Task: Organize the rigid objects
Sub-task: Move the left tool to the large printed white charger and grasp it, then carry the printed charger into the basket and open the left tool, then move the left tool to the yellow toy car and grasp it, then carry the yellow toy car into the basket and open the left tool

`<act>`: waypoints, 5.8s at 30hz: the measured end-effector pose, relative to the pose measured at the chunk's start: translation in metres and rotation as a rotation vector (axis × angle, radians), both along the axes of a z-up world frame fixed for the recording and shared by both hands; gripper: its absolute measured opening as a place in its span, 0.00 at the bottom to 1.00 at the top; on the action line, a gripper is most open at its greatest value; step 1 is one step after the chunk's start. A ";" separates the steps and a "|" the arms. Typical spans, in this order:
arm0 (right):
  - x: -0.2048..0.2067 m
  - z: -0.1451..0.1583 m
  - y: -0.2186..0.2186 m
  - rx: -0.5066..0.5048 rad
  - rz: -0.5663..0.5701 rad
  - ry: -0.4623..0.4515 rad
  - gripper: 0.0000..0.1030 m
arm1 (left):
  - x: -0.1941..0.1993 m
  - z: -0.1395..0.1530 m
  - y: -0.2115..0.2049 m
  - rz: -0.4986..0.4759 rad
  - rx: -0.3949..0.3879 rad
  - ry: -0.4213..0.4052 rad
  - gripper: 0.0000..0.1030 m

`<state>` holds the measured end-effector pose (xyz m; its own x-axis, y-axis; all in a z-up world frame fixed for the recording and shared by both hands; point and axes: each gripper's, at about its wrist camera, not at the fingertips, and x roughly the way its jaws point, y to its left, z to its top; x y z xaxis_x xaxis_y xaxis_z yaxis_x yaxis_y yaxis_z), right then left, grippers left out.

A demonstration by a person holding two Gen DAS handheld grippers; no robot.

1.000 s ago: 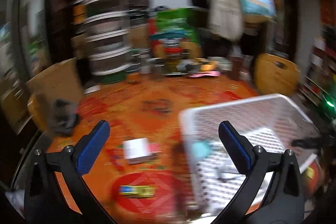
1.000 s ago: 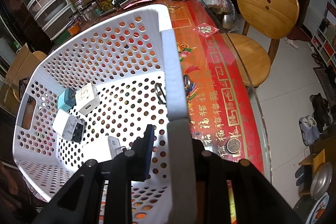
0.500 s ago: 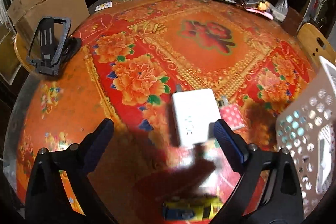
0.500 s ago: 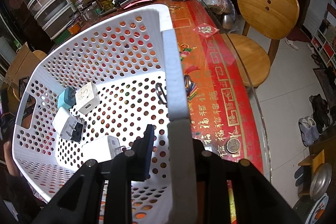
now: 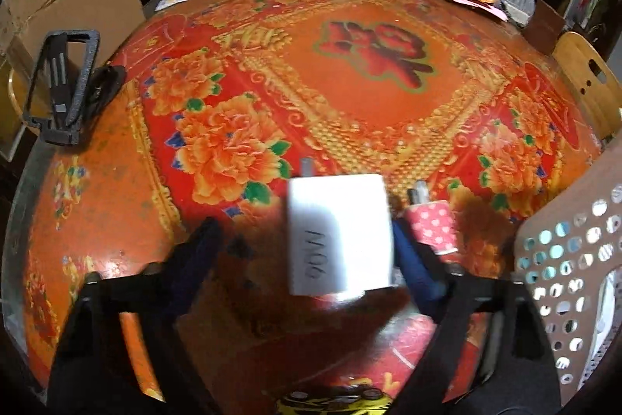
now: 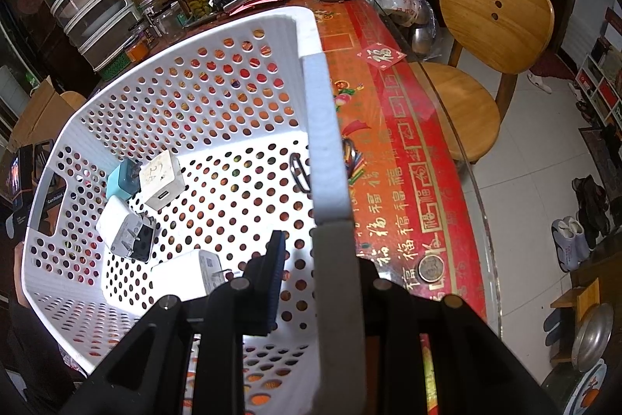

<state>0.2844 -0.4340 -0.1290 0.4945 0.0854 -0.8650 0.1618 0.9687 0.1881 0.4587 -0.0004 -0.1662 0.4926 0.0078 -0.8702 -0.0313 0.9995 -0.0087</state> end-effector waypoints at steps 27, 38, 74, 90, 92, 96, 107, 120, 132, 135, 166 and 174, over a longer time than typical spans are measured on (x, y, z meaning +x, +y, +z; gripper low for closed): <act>0.002 0.001 0.002 -0.010 0.007 0.007 0.25 | -0.096 0.137 0.042 0.051 0.082 -0.310 0.45; 0.002 0.001 0.002 -0.010 0.008 0.007 0.25 | -0.142 0.186 -0.031 -0.048 0.116 -0.405 0.45; 0.002 0.001 0.003 -0.009 0.007 0.005 0.26 | -0.149 0.113 -0.202 -0.408 0.113 -0.266 0.82; 0.002 0.000 0.003 -0.003 0.012 0.004 0.26 | -0.162 0.098 -0.001 -0.052 0.027 -0.253 0.99; 0.002 0.000 0.003 -0.003 0.010 0.000 0.26 | -0.151 0.068 0.012 -0.033 0.010 -0.176 0.98; 0.001 0.000 0.003 -0.003 0.012 0.000 0.26 | -0.140 0.023 0.017 -0.052 -0.004 -0.093 0.96; 0.000 0.001 0.003 -0.009 0.012 0.007 0.26 | -0.118 -0.010 -0.011 -0.055 -0.003 -0.067 0.83; 0.002 0.002 0.003 -0.016 0.016 0.010 0.26 | -0.144 0.022 -0.001 0.014 0.062 -0.232 0.63; 0.003 0.002 0.004 -0.016 0.018 0.010 0.26 | -0.159 0.077 0.000 0.025 0.165 -0.351 0.63; 0.003 0.002 0.004 -0.014 0.019 0.009 0.26 | -0.162 0.091 -0.004 0.015 0.179 -0.371 0.63; 0.003 0.002 0.005 -0.015 0.019 0.009 0.26 | -0.141 0.136 -0.166 -0.326 0.135 -0.342 0.63; 0.003 0.002 0.005 -0.014 0.019 0.009 0.26 | -0.139 0.122 -0.186 -0.371 0.160 -0.330 0.63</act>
<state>0.2869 -0.4295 -0.1272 0.4854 0.0820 -0.8704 0.1452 0.9742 0.1728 0.3193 -0.1867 -0.0443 0.7355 -0.0997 -0.6701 0.3041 0.9324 0.1951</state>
